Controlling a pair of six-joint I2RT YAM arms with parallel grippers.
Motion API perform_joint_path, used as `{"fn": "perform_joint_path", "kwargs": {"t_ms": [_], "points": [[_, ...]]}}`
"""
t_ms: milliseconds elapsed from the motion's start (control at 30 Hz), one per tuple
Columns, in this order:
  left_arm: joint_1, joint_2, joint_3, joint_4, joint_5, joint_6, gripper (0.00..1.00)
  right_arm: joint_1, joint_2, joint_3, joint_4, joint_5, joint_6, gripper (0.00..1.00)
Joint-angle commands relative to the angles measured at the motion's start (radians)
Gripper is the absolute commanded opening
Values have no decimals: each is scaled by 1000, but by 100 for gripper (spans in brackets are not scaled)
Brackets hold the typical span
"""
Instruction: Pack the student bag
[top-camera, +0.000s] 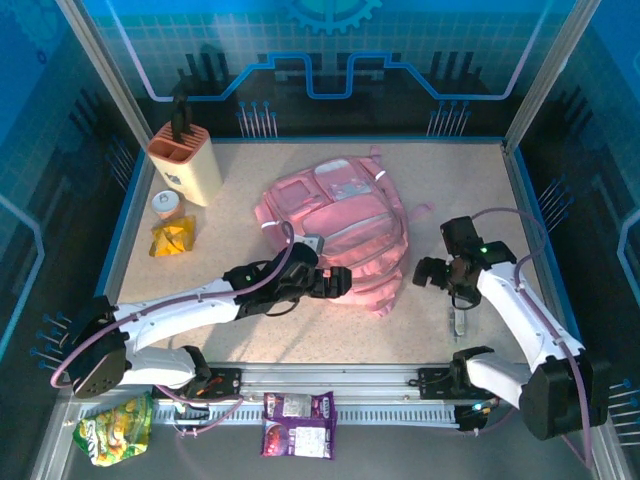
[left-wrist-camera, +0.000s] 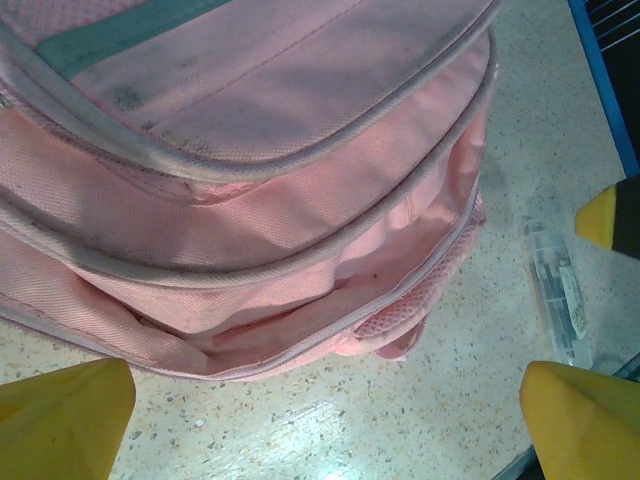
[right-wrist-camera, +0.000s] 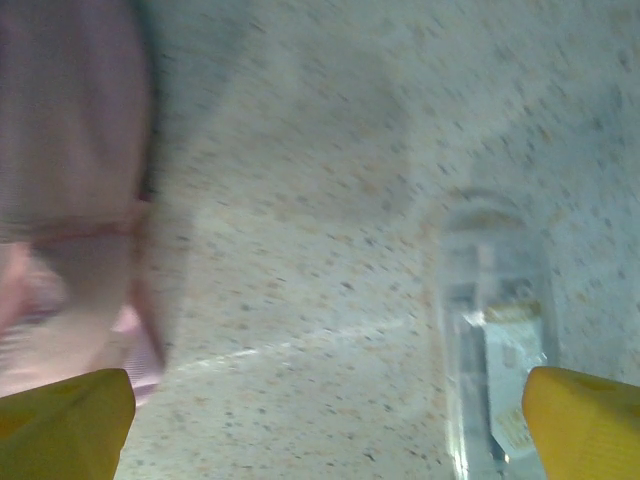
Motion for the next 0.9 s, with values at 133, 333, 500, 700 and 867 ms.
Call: {"fn": "perform_joint_path", "kwargs": {"t_ms": [133, 333, 500, 700, 867], "points": [[-12, -28, -43, 40, -28, -44, 99, -23, 9, -86, -55, 93, 190, 100], [-12, -38, -51, 27, -28, -32, 99, -48, 18, -147, -5, 91, 246, 100], [-11, -53, -56, 28, -46, -25, 99, -60, 70, -185, 47, 36, 257, 100], [-11, -54, -50, 11, -65, -20, 99, -14, 98, -218, 123, -72, 292, 100], [-11, -42, -42, 10, -68, -26, 99, 169, 94, -141, 79, 18, 336, 95]]}}
